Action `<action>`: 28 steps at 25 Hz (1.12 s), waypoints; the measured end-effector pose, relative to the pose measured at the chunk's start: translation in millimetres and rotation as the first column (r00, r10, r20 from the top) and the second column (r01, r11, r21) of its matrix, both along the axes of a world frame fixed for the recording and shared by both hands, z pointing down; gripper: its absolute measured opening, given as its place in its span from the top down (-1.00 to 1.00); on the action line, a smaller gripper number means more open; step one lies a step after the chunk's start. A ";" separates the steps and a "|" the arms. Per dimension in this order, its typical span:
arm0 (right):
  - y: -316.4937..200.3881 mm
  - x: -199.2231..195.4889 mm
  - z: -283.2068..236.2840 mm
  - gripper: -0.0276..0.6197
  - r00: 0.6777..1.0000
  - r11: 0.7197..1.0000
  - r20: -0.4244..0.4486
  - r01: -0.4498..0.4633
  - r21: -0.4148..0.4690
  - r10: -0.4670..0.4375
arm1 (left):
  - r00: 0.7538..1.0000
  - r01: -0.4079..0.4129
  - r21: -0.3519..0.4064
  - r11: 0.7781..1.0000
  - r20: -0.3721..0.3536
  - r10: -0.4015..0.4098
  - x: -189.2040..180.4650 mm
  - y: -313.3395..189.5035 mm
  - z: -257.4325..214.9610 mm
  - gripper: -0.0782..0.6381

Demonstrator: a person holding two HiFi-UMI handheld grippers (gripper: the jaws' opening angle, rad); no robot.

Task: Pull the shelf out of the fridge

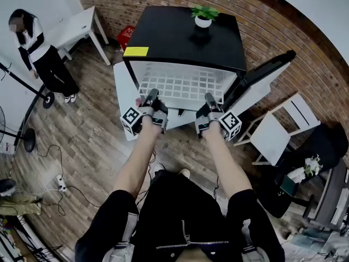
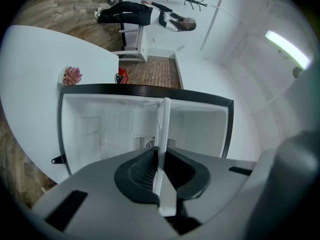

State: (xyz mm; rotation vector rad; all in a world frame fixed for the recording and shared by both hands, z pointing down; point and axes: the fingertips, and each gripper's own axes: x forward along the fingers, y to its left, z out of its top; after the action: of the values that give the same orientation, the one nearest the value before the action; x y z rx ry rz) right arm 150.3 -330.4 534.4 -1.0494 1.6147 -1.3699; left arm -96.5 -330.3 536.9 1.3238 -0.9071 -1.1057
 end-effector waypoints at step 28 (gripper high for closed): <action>50.7 1.7 1.5 0.82 1.000 1.000 0.007 -0.003 -0.004 0.003 | 0.997 -0.069 -0.006 0.998 0.014 0.069 1.8 50.3 0.4 0.68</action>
State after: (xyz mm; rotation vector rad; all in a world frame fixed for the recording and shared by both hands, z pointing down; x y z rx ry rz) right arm 152.0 -279.7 535.9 -1.0480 1.6051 -1.3744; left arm -94.7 -280.0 537.3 1.3504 -0.8675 -1.0408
